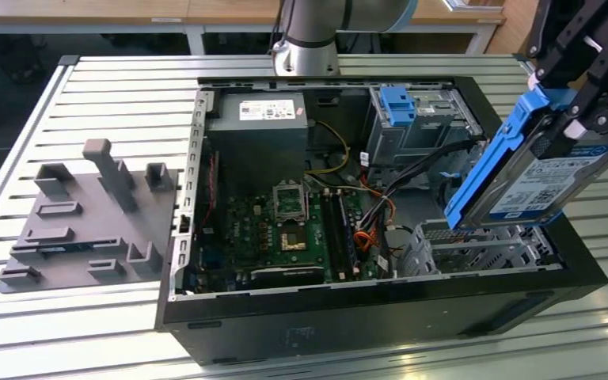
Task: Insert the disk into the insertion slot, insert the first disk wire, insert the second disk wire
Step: 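Insert the disk into the insertion slot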
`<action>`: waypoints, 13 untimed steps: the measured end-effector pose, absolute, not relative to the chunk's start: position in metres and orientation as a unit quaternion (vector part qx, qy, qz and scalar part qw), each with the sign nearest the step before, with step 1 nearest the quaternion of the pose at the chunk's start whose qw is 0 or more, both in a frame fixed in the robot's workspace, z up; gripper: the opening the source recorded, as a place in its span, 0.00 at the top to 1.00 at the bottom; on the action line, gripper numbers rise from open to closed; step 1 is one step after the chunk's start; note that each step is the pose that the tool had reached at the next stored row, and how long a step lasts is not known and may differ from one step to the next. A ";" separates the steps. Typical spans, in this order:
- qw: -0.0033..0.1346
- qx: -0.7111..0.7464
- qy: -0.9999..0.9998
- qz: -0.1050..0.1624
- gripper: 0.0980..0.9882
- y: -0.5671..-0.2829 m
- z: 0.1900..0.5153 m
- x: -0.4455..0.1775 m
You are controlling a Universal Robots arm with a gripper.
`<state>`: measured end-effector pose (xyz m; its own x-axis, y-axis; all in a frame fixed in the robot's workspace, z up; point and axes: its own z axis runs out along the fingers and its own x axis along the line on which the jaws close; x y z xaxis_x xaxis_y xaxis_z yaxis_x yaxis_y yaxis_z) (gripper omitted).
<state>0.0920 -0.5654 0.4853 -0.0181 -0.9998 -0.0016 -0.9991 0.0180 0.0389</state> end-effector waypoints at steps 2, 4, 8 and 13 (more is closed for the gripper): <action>0.013 0.701 -0.713 -0.014 0.70 -0.565 0.485 0.092; 0.013 0.701 -0.713 -0.014 0.70 -0.565 0.485 0.092; 0.013 0.701 -0.713 -0.014 0.70 -0.565 0.484 0.092; 0.013 0.701 -0.713 -0.014 0.70 -0.565 0.483 0.092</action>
<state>0.0918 -0.5654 0.4834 -0.0181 -0.9998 -0.0016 -0.9991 0.0180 0.0383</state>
